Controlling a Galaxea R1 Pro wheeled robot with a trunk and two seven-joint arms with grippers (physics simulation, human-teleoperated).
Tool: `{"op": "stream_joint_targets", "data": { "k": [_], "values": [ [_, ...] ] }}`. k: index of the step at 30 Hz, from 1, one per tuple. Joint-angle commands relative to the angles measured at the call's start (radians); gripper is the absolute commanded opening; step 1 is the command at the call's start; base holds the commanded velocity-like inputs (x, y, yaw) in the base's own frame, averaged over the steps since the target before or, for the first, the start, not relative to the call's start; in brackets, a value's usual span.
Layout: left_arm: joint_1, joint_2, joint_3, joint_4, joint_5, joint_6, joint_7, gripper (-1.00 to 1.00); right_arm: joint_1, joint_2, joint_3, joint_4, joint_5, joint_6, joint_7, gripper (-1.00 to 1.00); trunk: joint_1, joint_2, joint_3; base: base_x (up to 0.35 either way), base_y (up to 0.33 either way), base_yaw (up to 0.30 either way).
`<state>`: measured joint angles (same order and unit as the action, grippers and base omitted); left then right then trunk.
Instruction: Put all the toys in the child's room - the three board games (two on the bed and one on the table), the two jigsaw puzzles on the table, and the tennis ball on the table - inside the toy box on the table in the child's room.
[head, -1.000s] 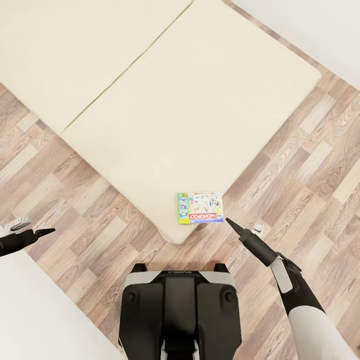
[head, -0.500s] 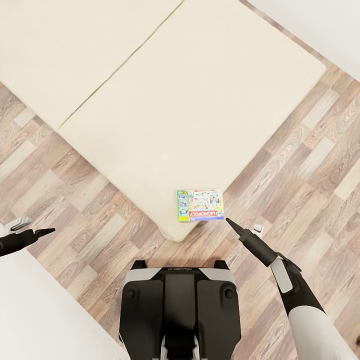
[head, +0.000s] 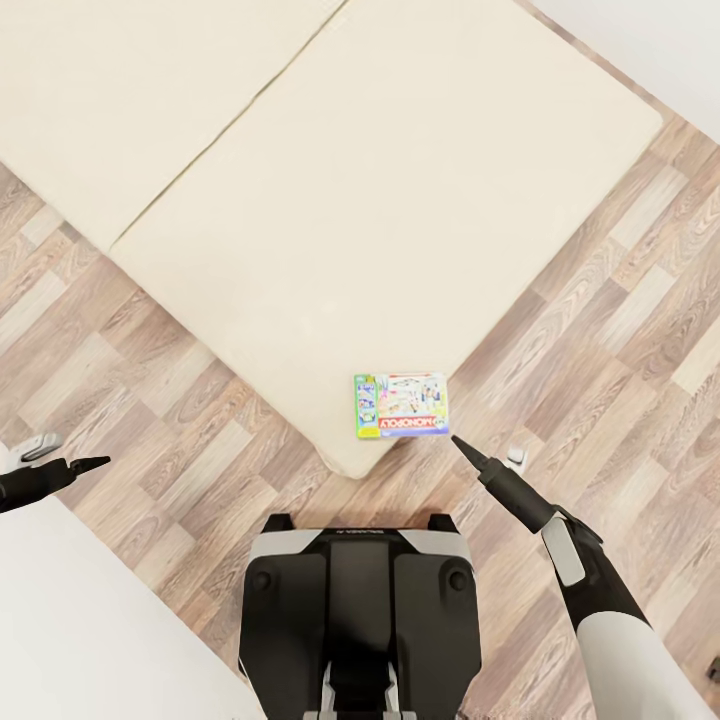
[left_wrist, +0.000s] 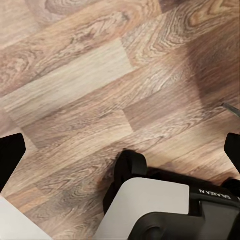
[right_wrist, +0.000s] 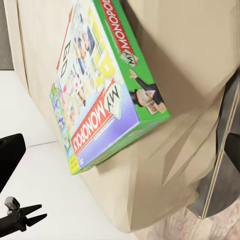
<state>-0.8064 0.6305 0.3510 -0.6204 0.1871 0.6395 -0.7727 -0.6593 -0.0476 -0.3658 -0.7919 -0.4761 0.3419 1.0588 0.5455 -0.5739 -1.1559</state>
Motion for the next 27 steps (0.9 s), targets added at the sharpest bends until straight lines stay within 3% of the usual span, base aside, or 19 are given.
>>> {"op": "stream_joint_targets", "data": {
  "k": [1, 14, 27],
  "values": [
    [0.0, 0.0, 0.002, 0.0, 0.003, 0.006, -0.002, 1.0, 0.0, 0.0, -0.001, 0.0, -0.006, 0.009, 0.003, 1.0, 0.0, -0.001, -0.002, 0.0, 0.0, 0.0],
    [0.0, 0.0, 0.002, 0.0, 0.003, 0.006, -0.002, 1.0, 0.0, 0.001, -0.002, 0.0, -0.007, 0.006, 0.003, 1.0, 0.0, -0.001, -0.023, 0.0, 0.0, 0.0],
    [0.0, 0.0, 0.002, 0.0, 0.003, 0.006, -0.002, 1.0, 0.002, 0.012, 0.0, -0.007, -0.005, -0.001, 0.003, 1.0, 0.0, -0.001, -0.026, 0.0, 0.0, 0.0]
  ]
}}
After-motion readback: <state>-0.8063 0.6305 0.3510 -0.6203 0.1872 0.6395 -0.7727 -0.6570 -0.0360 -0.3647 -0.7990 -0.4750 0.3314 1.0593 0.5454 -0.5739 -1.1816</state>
